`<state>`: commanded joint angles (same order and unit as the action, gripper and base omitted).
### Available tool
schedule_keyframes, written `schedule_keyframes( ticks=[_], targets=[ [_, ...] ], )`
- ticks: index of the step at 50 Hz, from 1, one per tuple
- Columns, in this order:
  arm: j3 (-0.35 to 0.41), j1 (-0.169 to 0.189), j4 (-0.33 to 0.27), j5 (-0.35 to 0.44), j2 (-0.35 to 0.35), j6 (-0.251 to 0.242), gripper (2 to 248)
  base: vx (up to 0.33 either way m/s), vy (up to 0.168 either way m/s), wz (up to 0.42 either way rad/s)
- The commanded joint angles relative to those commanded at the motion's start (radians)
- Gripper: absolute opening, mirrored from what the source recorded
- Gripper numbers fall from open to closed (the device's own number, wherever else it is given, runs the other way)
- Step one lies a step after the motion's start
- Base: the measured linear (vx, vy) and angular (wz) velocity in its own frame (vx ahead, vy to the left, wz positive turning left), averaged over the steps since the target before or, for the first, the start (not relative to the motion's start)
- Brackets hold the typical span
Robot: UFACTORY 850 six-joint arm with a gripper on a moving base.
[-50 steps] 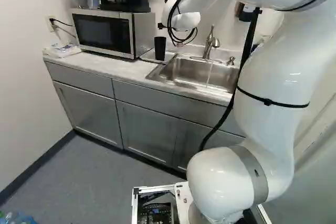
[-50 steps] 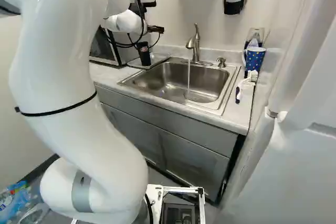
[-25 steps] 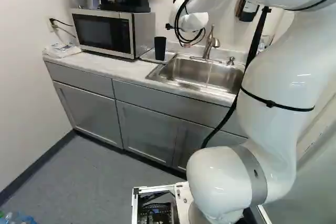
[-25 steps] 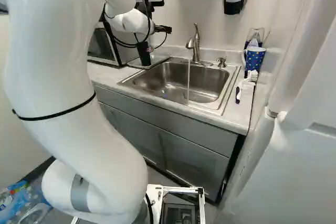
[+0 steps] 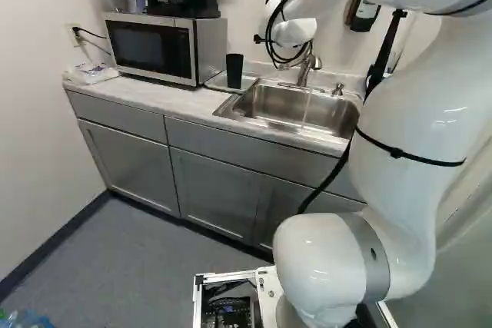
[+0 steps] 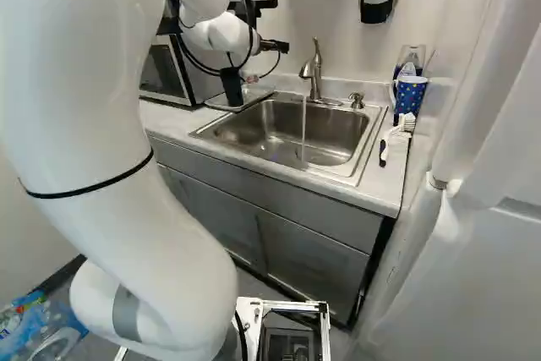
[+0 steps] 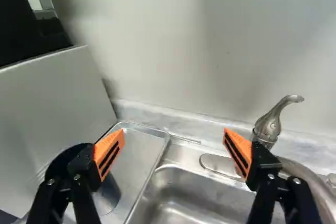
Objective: Rinse the cup and place it in the tray
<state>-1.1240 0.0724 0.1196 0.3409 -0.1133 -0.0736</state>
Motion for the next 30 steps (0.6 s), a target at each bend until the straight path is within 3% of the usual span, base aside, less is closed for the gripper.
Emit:
schedule_keyframes(
  ticks=[30],
  targets=[
    [-0.064, 0.048, 0.000, -0.003, -0.003, 0.000, 247, 0.000, 0.000, 0.000]
  ],
)
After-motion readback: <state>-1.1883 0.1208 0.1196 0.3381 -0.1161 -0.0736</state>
